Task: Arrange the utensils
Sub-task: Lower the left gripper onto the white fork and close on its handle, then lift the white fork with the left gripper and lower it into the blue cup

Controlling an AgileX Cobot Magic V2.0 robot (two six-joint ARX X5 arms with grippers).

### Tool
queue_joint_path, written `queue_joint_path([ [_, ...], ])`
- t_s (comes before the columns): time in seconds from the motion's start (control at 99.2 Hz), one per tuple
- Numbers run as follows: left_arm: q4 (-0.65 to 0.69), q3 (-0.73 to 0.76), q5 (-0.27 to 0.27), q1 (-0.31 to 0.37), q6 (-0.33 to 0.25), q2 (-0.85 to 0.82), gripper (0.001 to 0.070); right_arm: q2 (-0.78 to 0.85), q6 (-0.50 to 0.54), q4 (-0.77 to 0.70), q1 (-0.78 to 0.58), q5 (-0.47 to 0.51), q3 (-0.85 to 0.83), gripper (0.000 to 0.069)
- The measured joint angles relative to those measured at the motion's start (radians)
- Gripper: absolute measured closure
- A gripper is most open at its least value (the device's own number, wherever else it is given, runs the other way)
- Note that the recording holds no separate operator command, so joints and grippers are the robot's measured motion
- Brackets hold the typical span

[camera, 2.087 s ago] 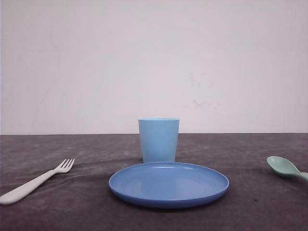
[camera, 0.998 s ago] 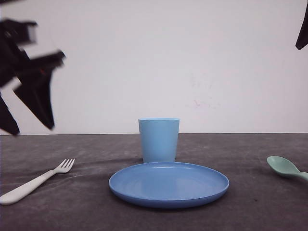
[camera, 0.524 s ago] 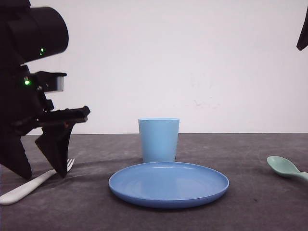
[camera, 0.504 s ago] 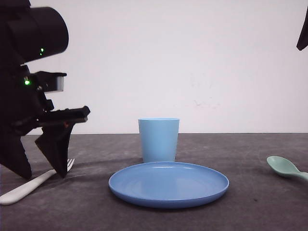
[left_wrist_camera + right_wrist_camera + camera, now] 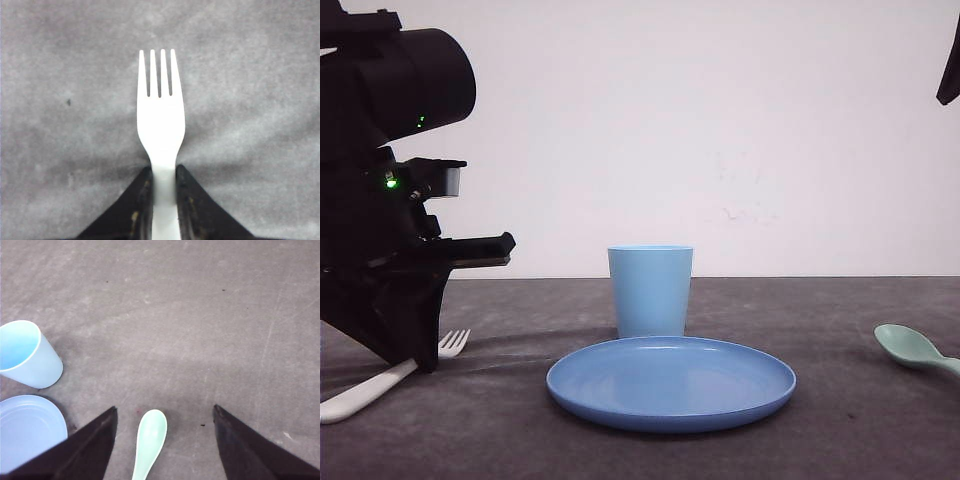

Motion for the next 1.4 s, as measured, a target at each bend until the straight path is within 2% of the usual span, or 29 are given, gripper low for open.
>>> queue_joint_path([
  [0.181, -0.015, 0.0, 0.005, -0.014, -0.003, -0.04, 0.0671, 0.0, 0.0, 0.0, 0.0, 0.0, 0.0, 0.0312],
  [0.292, 0.078, 0.003, 0.008, -0.039, -0.003, -0.136, 0.0671, 0.0, 0.0, 0.0, 0.0, 0.0, 0.0, 0.0312],
  [0.423, 0.295, 0.023, 0.008, -0.069, 0.008, -0.234, 0.0671, 0.0, 0.0, 0.0, 0.0, 0.0, 0.0, 0.0312],
  [0.575, 0.568, 0.024, -0.002, -0.115, 0.091, -0.242, 0.0671, 0.0, 0.0, 0.003, 0.0, 0.013, 0.0, 0.0312],
  [0.676, 0.762, 0.024, -0.034, -0.143, 0.159, -0.204, 0.0671, 0.001, 0.0, 0.02, 0.0, 0.016, 0.0, 0.0312],
  [0.756, 0.904, 0.024, -0.038, -0.156, 0.206, -0.151, 0.0671, 0.001, 0.0, 0.036, 0.0, 0.016, 0.0, 0.0312],
  [0.978, 1.173, 0.024, -0.038, -0.161, 0.264, 0.036, 0.0671, 0.001, 0.0, 0.062, 0.0, 0.018, 0.0, 0.0312],
  [1.139, 1.258, 0.037, -0.039, -0.161, 0.268, 0.146, 0.0671, 0.001, 0.0, 0.063, 0.0, 0.02, 0.0, 0.0312],
  [1.401, 1.26, 0.061, -0.038, -0.169, 0.275, 0.261, 0.0671, 0.001, -0.007, 0.063, 0.0, 0.043, 0.0, 0.0312],
])
